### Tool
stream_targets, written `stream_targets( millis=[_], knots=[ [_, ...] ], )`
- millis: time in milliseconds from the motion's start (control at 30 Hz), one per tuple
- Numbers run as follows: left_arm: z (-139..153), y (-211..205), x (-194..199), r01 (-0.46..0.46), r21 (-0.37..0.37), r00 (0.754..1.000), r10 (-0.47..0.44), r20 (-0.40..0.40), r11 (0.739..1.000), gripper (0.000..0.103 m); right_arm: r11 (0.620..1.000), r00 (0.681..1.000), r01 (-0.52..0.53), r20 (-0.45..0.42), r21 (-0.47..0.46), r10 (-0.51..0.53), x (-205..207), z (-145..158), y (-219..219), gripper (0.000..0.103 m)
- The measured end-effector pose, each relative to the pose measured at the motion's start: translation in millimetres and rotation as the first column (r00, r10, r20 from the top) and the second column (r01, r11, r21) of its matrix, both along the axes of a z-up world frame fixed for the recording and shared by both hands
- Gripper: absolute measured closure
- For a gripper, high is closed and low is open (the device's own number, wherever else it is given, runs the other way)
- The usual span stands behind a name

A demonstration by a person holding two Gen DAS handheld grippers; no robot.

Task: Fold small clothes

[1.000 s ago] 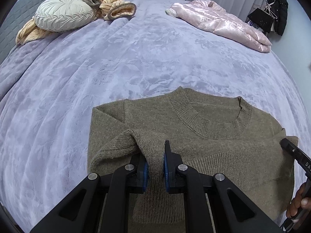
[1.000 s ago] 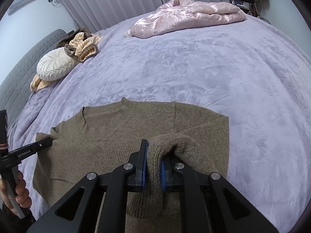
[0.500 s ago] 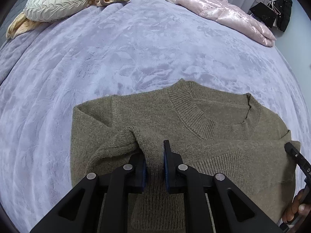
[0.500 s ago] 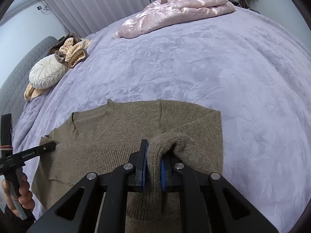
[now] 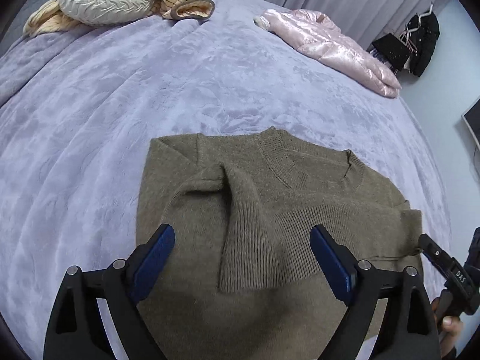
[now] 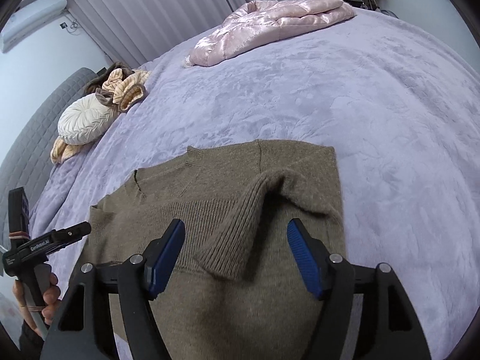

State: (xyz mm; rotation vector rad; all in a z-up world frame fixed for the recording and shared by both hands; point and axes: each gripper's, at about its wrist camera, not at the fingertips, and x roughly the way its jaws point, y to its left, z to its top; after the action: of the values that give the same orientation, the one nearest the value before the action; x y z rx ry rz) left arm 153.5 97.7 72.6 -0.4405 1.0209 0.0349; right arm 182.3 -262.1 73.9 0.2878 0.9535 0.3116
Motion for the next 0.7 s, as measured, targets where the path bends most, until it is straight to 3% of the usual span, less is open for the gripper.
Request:
stream_targets(
  millis=[100,200,367,400,433,467,500,533,567,600,700],
  knots=[
    [-14.8,1.8,-11.3,0.013,-0.059,1.000,-0.014,-0.027,0.998,0.011,1.000,1.000,0.011,-0.004,0.017,-0.011,-12.6,0.3,-0.7,0.029],
    [-29.8,-10.1,-6.8,0.038,-0.032,0.996,-0.041,-0.082,0.999,0.011,1.000,1.000,0.008,-0.019,0.006,-0.008,-14.1,-5.8,7.9,0.029],
    [-32.5,-32.9,12.6,0.060,0.034,0.993,-0.057,-0.100,0.998,0.011,1.000,0.999,0.017,-0.037,-0.008,-0.017,0.6,-16.7,20.8,0.029],
    [-35.0,-36.6,16.4,0.053,0.051,0.993,-0.047,-0.110,0.997,0.013,1.000,0.999,0.007,-0.044,-0.016,-0.008,5.0,-18.8,24.0,0.035],
    [-37.3,-39.8,19.1,0.049,0.066,0.993,-0.041,-0.114,0.997,0.020,1.000,0.999,-0.006,-0.047,-0.029,0.005,9.1,-20.4,27.4,0.042],
    [-38.8,-42.1,19.7,0.048,0.086,0.993,-0.038,-0.116,0.995,0.035,0.999,0.998,-0.020,-0.055,-0.050,0.017,13.0,-22.4,30.8,0.059],
    [-39.0,-44.6,20.5,0.047,0.107,0.993,-0.034,-0.115,0.993,0.047,0.997,0.997,-0.026,-0.068,-0.079,0.021,17.0,-24.7,33.0,0.069],
    [-37.4,-46.8,20.3,0.046,0.121,0.994,-0.033,-0.106,0.992,0.056,0.996,0.997,-0.024,-0.074,-0.091,0.017,18.6,-26.0,32.6,0.074],
    [-34.9,-46.5,19.5,0.053,0.122,0.994,-0.040,-0.099,0.991,0.075,0.996,0.997,-0.024,-0.071,-0.082,0.018,19.6,-25.5,30.8,0.086],
    [-32.0,-46.7,18.9,0.058,0.120,0.994,-0.047,-0.096,0.991,0.084,0.997,0.998,-0.024,-0.065,-0.070,0.019,19.3,-23.9,28.7,0.088],
    [-21.5,-43.9,16.4,0.067,0.120,0.996,-0.059,-0.072,0.991,0.089,0.998,0.999,-0.033,-0.031,-0.045,0.032,13.5,-15.1,26.1,0.090]
  ],
)
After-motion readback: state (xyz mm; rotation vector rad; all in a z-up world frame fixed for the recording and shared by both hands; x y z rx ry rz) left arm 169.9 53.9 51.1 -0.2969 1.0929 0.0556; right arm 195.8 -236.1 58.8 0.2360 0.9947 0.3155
